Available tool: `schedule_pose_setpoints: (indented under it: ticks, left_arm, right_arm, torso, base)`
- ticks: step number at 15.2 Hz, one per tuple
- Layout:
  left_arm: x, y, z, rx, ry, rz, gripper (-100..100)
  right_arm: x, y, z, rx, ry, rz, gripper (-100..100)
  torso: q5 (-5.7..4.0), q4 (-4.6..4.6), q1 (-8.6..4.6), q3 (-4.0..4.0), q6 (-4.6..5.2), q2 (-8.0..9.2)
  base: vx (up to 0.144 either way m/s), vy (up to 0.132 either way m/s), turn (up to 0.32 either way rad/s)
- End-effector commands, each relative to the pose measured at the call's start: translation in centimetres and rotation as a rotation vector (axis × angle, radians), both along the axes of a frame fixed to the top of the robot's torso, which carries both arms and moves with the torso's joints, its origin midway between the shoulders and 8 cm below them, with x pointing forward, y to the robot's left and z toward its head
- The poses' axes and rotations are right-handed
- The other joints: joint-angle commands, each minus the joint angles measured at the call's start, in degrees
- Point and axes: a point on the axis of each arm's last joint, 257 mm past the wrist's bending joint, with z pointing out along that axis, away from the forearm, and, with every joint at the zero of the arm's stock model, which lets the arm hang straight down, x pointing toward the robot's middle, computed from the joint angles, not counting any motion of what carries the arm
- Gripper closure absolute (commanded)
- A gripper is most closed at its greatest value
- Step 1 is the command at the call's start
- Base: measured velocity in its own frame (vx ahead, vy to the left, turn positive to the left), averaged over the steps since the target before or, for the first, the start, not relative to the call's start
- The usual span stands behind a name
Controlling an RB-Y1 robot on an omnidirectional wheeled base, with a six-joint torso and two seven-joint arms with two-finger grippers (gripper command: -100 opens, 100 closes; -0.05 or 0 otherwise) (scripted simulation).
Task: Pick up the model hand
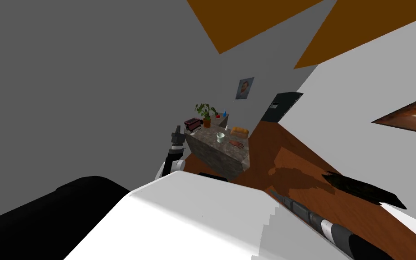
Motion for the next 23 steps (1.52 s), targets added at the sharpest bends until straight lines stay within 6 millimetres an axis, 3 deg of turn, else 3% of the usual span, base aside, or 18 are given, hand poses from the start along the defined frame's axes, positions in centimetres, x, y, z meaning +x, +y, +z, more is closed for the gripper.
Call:
schedule_pose_setpoints:
  ticks: [1,2,3,5,6,8,9,11,12,14,15,16,17,18,19,23]
  left_arm:
    - [0.0,0.0,0.0,0.000,0.000,0.000,0]
    - [0.0,0.0,0.0,0.000,0.000,0.000,0]
    - [0.0,0.0,0.0,0.000,0.000,0.000,0]
    - [0.0,0.0,0.0,0.000,0.000,0.000,0]
    - [0.0,0.0,0.0,0.000,0.000,0.000,0]
    - [0.0,0.0,0.0,0.000,0.000,0.000,0]
    - [0.0,0.0,0.0,0.000,0.000,0.000,0]
    - [0.0,0.0,0.0,0.000,0.000,0.000,0]
    - [0.0,0.0,0.0,0.000,0.000,0.000,0]
    - [0.0,0.0,0.0,0.000,0.000,0.000,0]
    - [0.0,0.0,0.0,0.000,0.000,0.000,0]
    - [0.0,0.0,0.0,0.000,0.000,0.000,0]
    - [0.0,0.0,0.0,0.000,0.000,0.000,0]
    - [0.0,0.0,0.0,0.000,0.000,0.000,0]
    - [0.0,0.0,0.0,0.000,0.000,0.000,0]
    - [0.0,0.0,0.0,0.000,0.000,0.000,0]
  right_arm:
    - [-1.2,-2.1,-0.3,-0.065,0.050,0.027,-100]
    - [-1.1,-2.3,-0.2,-0.072,0.053,0.035,-100]
    - [-2.7,-4.4,-0.5,-0.127,0.103,0.046,-100]
    - [-2.4,-5.0,-0.1,-0.145,0.110,0.066,-100]
    - [-4.0,-7.0,-0.3,-0.197,0.158,0.078,-100]
    - [-3.6,-7.5,0.2,-0.217,0.164,0.100,-100]
    - [-5.1,-9.5,0.2,-0.266,0.210,0.114,-100]
    - [-4.7,-10.0,0.7,-0.285,0.216,0.135,-100]
    - [-5.9,-11.9,1.0,-0.336,0.262,0.156,-100]
    - [-5.6,-12.3,1.4,-0.350,0.266,0.171,-100]
    - [-6.7,-14.1,1.9,-0.398,0.309,0.194,-100]
    - [-6.3,-14.4,2.3,-0.411,0.313,0.207,-100]
    - [-7.5,-15.9,2.6,-0.449,0.353,0.225,-100]
    - [-7.0,-16.4,3.1,-0.466,0.357,0.243,-100]
    - [-8.0,-17.8,3.6,-0.503,0.395,0.265,-100]
    - [-8.0,-19.6,4.9,-0.560,0.437,0.312,-100]
  torso:
    - [0.00,0.00,0.00,0.00,0.00,0.00]
    - [0.02,-0.01,0.03,-0.02,0.04,-0.03]
    - [0.01,0.00,-0.02,-0.01,0.13,-0.01]
    - [0.01,-0.01,0.02,-0.02,0.05,-0.04]
    - [0.01,0.00,-0.01,0.00,0.11,0.00]
    - [0.01,-0.01,0.00,-0.02,0.05,-0.04]
    - [0.01,0.00,-0.02,0.00,0.11,0.01]
    - [0.03,0.00,0.08,-0.01,0.04,-0.01]
    - [0.02,0.00,0.03,0.00,0.11,0.01]
    - [0.02,0.00,0.05,0.01,0.05,0.01]
    - [0.02,0.01,0.00,0.03,0.11,0.06]
    - [0.01,0.01,0.01,0.03,0.03,0.05]
    - [0.02,0.01,0.04,0.01,0.04,0.02]
    - [0.03,0.00,0.13,-0.02,0.00,-0.03]
    - [0.05,-0.02,0.18,-0.06,0.01,-0.11]
    - [0.04,-0.03,0.15,-0.07,0.01,-0.11]
  base:
    - [0.043,0.089,0.352]
    - [0.042,0.056,0.067]
    - [0.048,0.072,0.248]
    - [0.041,0.068,0.207]
    - [0.049,0.068,0.309]
    - [0.041,0.061,0.210]
    - [0.035,0.082,0.303]
    - [0.043,0.070,0.228]
    - [0.038,0.072,0.276]
    - [0.033,0.060,0.203]
    - [0.034,0.058,0.298]
    - [0.044,0.068,0.317]
    - [0.054,0.100,0.374]
    - [0.085,0.103,0.383]
    - [0.115,0.106,0.441]
    - [0.075,0.074,0.283]
